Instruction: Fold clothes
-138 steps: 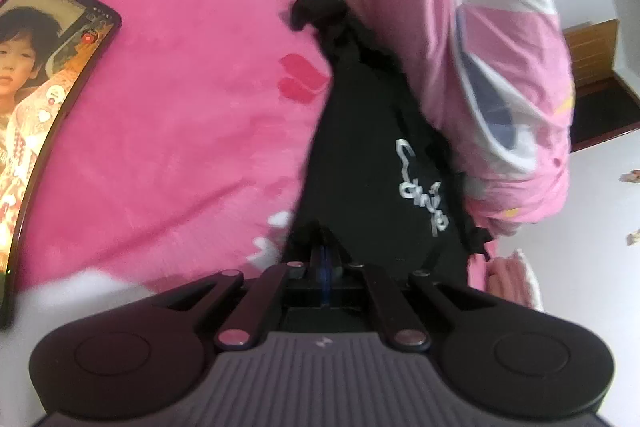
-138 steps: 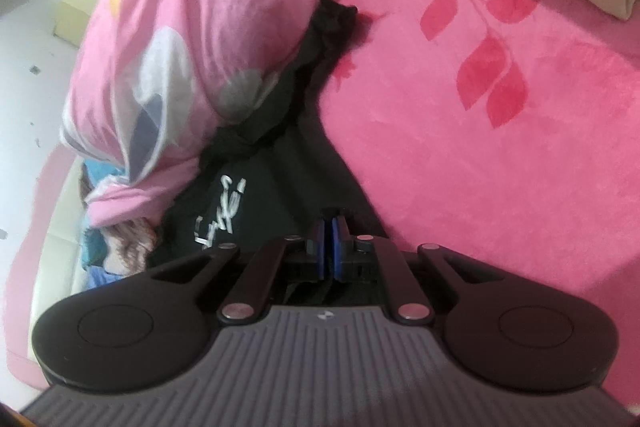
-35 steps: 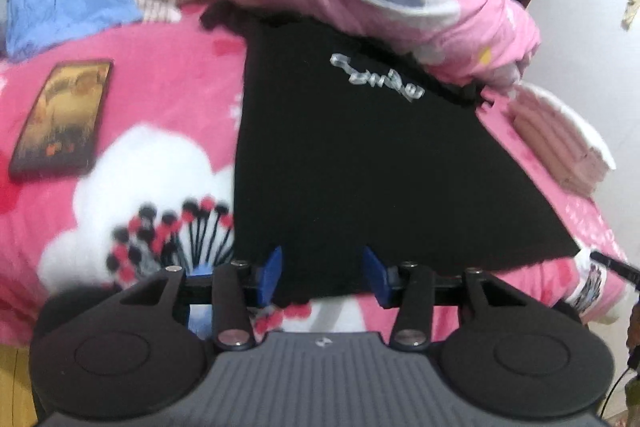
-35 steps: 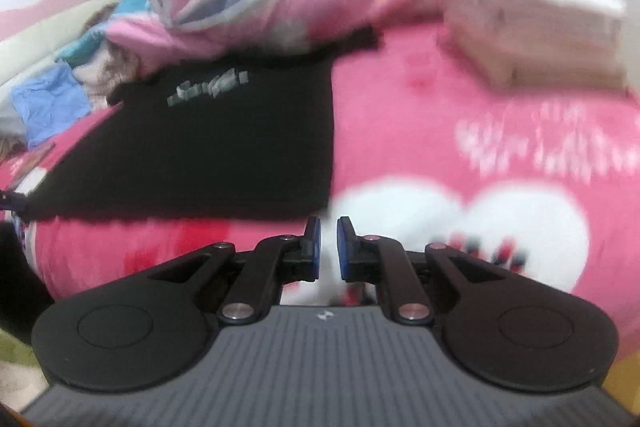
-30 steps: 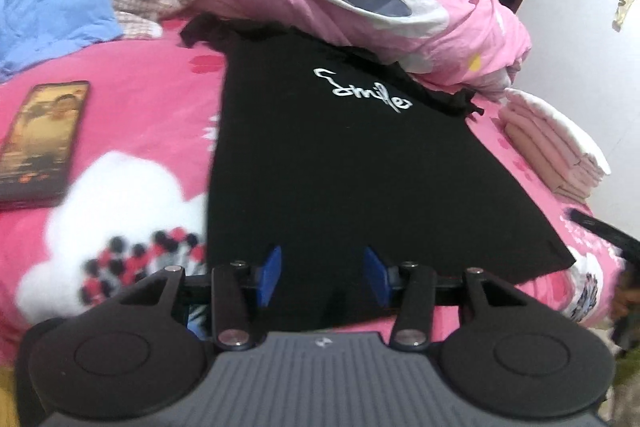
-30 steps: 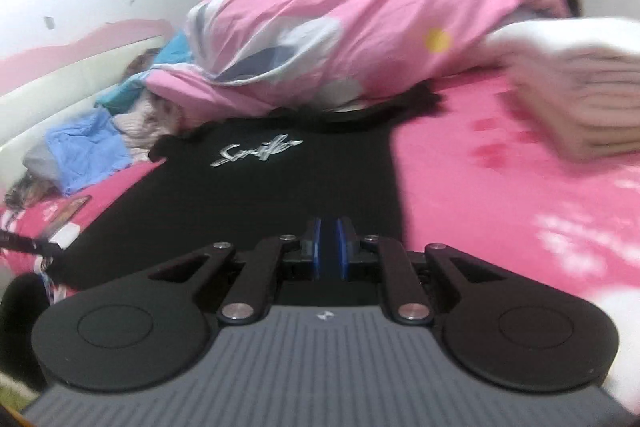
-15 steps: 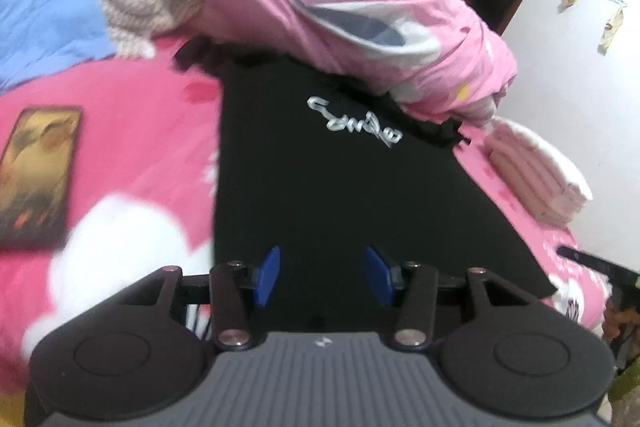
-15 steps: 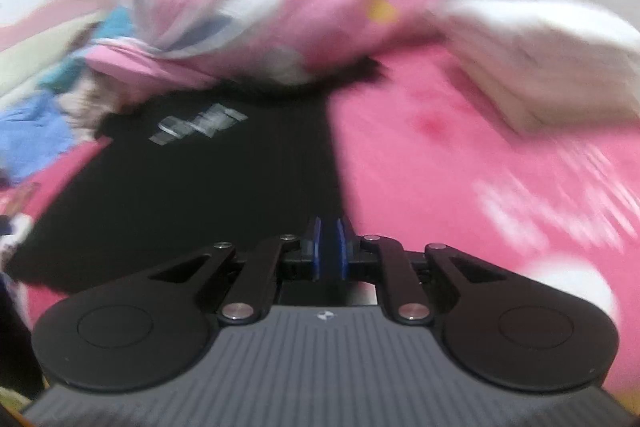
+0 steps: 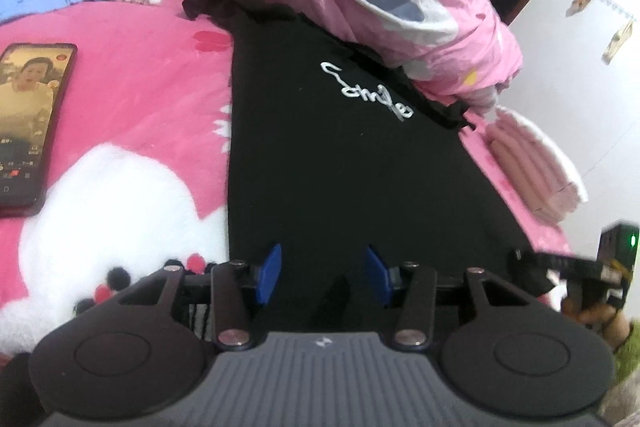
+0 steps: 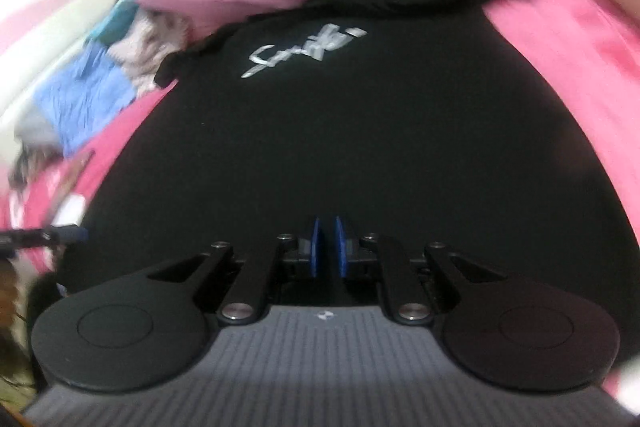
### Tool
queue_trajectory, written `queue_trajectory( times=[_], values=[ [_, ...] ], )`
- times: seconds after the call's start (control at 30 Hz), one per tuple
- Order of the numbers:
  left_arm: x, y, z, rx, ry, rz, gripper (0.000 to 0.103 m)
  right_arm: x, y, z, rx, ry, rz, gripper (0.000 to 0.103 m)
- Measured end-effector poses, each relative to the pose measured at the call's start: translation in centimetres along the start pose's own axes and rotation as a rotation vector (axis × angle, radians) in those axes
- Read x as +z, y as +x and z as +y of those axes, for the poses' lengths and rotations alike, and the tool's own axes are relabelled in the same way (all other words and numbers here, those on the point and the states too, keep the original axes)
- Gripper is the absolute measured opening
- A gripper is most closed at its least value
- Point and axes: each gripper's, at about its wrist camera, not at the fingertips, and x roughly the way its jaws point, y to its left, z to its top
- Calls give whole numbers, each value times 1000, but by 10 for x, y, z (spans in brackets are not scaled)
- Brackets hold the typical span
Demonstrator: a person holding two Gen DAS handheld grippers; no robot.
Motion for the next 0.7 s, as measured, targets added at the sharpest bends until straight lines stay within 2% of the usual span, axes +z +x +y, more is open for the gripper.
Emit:
queue_trajectory(
  times=[0.1,0.23,0.37,0.47,0.57,0.7],
  values=[
    [4,1,5,-33,-3,6,50,-18,-25,-2,-53,90,13,8],
    [7,2,5,-51,11,26,50,-39,-62,2,-107,195,-75,11],
    [7,-2,2,-27,20,41,50,-51,-77,1,-82,274,-136,12],
    [3,-9,1,-3,-4,23,50,-49,-77,2,-31,317,-172,12],
    [-3,-14,-2,24,-35,-9,50,-45,-80,6,2,318,-201,12],
    [-13,-18,-12,96,-74,-45,50,-37,-86,7,63,279,-217,12]
  ],
)
